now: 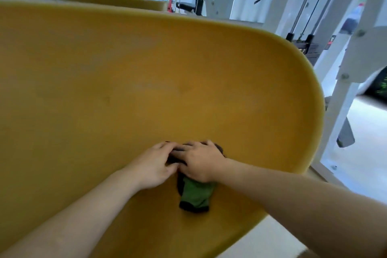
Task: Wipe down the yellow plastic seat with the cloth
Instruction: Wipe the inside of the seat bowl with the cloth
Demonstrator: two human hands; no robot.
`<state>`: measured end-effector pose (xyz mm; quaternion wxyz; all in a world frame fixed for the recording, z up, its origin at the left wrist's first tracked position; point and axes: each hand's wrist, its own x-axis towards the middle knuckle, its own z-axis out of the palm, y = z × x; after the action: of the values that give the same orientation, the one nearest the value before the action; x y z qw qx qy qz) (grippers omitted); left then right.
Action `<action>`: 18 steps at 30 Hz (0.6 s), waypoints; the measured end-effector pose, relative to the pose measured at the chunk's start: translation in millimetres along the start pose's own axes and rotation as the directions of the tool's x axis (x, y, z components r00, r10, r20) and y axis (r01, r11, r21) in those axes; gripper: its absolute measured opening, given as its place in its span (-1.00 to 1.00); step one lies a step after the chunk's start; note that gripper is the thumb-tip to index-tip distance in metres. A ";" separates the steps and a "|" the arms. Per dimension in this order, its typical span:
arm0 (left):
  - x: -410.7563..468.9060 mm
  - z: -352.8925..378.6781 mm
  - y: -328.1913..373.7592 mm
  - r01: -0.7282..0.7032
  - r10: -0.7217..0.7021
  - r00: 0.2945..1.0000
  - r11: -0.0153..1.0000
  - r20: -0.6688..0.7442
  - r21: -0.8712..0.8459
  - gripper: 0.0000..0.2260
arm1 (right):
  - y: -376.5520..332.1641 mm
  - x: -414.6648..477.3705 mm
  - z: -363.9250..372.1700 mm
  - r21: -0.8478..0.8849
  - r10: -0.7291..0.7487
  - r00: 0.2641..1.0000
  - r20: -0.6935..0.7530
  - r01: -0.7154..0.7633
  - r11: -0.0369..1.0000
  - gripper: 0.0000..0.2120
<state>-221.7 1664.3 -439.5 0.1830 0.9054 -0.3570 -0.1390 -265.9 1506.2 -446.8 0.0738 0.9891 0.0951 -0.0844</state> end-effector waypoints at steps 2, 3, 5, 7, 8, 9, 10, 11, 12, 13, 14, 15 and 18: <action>9.1 9.0 17.2 -0.046 0.045 0.997 0.999 0.065 0.001 -0.42 | 63.4 -19.5 -14.1 -0.185 0.140 0.989 -0.043 -0.146 0.972 -0.62; 12.7 14.7 23.4 -0.059 0.058 0.992 0.998 0.108 0.006 -0.41 | 102.7 -29.0 -26.1 -0.242 0.275 0.957 -0.090 -0.289 0.926 -0.64; 22.4 23.0 34.8 -0.092 0.093 0.988 0.996 0.124 -0.020 -0.40 | 161.1 -44.7 -54.5 -0.304 0.495 0.844 -0.208 -0.537 0.787 -0.62; 41.6 22.5 51.8 -0.141 0.142 0.990 0.984 -0.006 -0.112 -0.46 | 161.6 -38.1 -61.2 -0.286 0.561 0.803 -0.200 -0.595 0.751 -0.54; 55.3 18.9 62.3 -0.155 0.133 0.984 0.966 -0.116 -0.206 -0.51 | 144.3 -29.1 -54.6 -0.212 0.546 0.829 -0.122 -0.560 0.801 -0.50; 70.6 12.3 72.9 -0.143 0.073 0.971 0.940 -0.229 -0.308 -0.57 | 122.2 -21.8 -46.9 -0.112 0.483 0.876 -0.015 -0.481 0.869 -0.50; 85.4 5.4 81.0 -0.119 -0.005 0.957 0.905 -0.291 -0.408 -0.62 | 101.0 -17.8 -37.4 0.007 0.377 0.921 0.096 -0.379 0.925 -0.52; 101.0 -0.4 89.9 -0.071 -0.061 0.959 0.892 -0.275 -0.446 -0.67 | 84.6 -20.9 -32.4 0.120 0.256 0.948 0.187 -0.281 0.952 -0.54; 112.0 -4.6 102.0 -0.017 -0.071 0.976 0.918 -0.205 -0.396 -0.73 | 79.0 -27.2 -32.3 0.196 0.180 0.951 0.251 -0.232 0.953 -0.55; 118.9 -4.1 111.7 -0.001 -0.047 0.990 0.943 -0.136 -0.332 -0.78 | 84.2 -34.0 -38.7 0.240 0.163 0.940 0.300 -0.239 0.941 -0.55; 121.4 -0.7 117.7 -0.012 -0.021 0.994 0.954 -0.105 -0.301 -0.79 | 94.1 -42.8 -48.1 0.244 0.178 0.926 0.333 -0.267 0.932 -0.55; 118.3 1.6 122.7 -0.025 -0.006 0.995 0.949 -0.098 -0.315 -0.80 | 106.1 -53.0 -56.2 0.213 0.207 0.919 0.335 -0.288 0.934 -0.55; 94.0 8.0 117.5 -0.079 0.036 0.963 0.985 -0.267 -0.152 -0.77 | 138.3 -79.3 -69.0 -0.008 0.307 0.931 0.195 -0.312 0.950 -0.54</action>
<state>-228.3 1517.2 -407.5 0.3054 0.8873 -0.3431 -0.0404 -304.3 1369.2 -347.2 0.0837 0.9796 -0.0705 -0.1686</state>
